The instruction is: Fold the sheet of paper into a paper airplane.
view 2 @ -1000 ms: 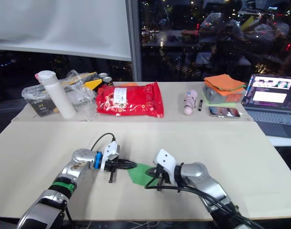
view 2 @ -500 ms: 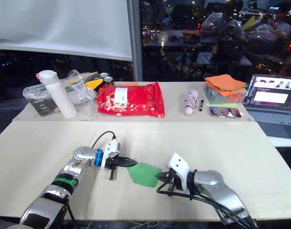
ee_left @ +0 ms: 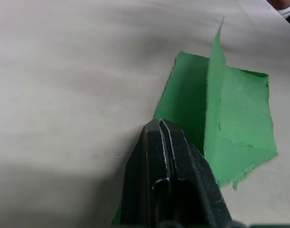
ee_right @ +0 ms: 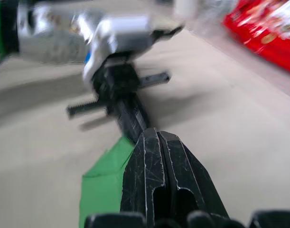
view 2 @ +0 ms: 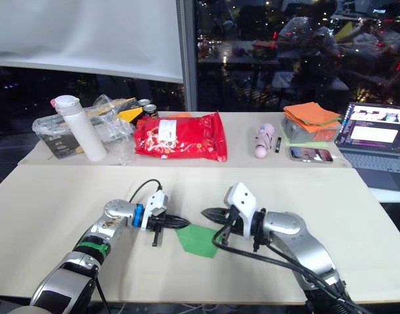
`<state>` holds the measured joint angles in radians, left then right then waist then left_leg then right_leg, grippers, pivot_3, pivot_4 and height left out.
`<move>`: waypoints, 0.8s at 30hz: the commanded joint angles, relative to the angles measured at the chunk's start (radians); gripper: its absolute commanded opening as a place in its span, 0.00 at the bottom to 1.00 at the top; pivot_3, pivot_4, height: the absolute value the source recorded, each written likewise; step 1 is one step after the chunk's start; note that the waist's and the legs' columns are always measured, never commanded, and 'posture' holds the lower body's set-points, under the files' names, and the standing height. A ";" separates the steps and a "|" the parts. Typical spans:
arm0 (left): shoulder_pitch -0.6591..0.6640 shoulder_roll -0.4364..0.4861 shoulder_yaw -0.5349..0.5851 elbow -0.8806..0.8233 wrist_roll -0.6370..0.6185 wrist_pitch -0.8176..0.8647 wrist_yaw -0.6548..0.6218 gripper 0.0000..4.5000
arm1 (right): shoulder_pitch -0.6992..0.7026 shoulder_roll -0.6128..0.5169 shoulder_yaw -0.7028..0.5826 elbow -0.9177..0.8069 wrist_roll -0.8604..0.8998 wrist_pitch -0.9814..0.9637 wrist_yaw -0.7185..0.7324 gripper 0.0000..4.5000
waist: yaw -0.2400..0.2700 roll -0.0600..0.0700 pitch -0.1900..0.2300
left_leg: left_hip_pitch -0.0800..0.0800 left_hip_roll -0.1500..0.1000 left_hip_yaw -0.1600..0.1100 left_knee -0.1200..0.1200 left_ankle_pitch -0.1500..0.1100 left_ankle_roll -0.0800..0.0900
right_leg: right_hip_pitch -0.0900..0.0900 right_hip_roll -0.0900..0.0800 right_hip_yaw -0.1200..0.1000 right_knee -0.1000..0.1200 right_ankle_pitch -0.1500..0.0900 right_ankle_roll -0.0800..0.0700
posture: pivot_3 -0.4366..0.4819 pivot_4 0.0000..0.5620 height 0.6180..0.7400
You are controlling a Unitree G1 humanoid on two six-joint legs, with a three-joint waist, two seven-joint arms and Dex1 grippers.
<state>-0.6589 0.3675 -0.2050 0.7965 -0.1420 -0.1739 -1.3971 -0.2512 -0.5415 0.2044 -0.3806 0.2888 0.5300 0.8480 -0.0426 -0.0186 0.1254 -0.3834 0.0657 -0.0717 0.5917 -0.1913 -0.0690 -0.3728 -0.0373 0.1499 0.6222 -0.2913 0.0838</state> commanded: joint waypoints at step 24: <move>0.284 0.272 0.200 -0.730 -0.253 0.568 0.106 0.99 | 0.003 -0.066 -0.110 0.150 0.168 0.057 0.114 0.95 | -0.005 -0.002 0.005 | 0.001 0.001 -0.001 0.000 0.000 0.000 | 0.000 0.000 0.000 0.001 -0.001 -0.002 | 0.48 0.27 0.88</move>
<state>-0.3796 0.6265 -0.0239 0.1081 -0.3735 0.3784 -1.3095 -0.2316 -0.6086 0.1053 -0.2247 0.4372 0.5979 0.9436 -0.0478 -0.0201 0.1308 -0.3826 0.0662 -0.0727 0.5913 -0.1913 -0.0690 -0.3731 -0.0371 0.1499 0.6231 -0.2923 0.0822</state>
